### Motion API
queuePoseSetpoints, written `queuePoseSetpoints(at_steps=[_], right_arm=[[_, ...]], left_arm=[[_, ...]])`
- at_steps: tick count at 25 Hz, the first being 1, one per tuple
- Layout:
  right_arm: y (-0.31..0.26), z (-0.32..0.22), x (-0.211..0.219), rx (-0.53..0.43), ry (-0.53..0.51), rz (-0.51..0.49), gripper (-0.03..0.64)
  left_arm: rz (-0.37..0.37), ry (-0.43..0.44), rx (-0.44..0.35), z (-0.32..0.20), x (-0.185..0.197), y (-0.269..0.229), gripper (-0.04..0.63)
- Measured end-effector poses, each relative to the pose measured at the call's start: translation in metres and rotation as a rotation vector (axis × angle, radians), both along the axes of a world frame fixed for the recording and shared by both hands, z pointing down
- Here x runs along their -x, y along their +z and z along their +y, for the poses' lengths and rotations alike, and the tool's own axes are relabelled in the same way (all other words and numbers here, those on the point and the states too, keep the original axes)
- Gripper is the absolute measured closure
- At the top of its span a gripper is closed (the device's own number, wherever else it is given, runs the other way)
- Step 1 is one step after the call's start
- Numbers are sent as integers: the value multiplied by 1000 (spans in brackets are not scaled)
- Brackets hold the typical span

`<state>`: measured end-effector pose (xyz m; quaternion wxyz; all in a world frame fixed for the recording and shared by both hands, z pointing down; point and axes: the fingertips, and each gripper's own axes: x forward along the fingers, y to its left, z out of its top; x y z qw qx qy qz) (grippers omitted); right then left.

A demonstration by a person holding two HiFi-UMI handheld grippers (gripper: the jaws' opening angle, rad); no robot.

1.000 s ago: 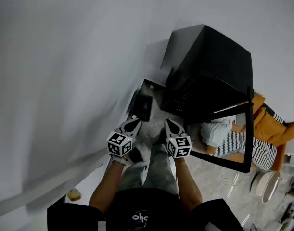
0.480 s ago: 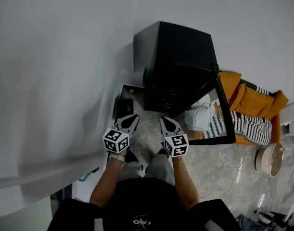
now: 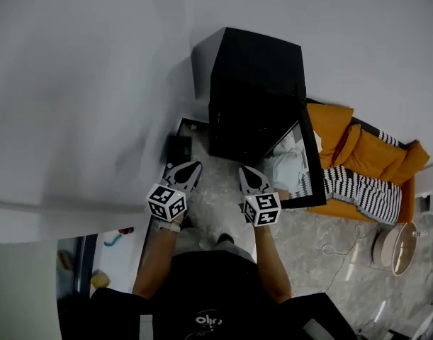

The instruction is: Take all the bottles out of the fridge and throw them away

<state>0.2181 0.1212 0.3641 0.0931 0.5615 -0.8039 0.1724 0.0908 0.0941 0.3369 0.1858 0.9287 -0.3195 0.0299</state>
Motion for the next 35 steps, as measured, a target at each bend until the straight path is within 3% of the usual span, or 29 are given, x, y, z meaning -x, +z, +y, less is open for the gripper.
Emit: queuePoseSetpoints(at_steps=[5,13,35], right_arm=[[0,26,-13,2,-74,3,607],[-3,56,-19,-10,-160,9,608],[-22,79,3,-54,-233,11,609]], left_arm=[[-33,-58,-32,32,-15,-11,594],[-60,-156,-50,77,-8,-17,594],[-102,-222,-83,114,23,-28,594]])
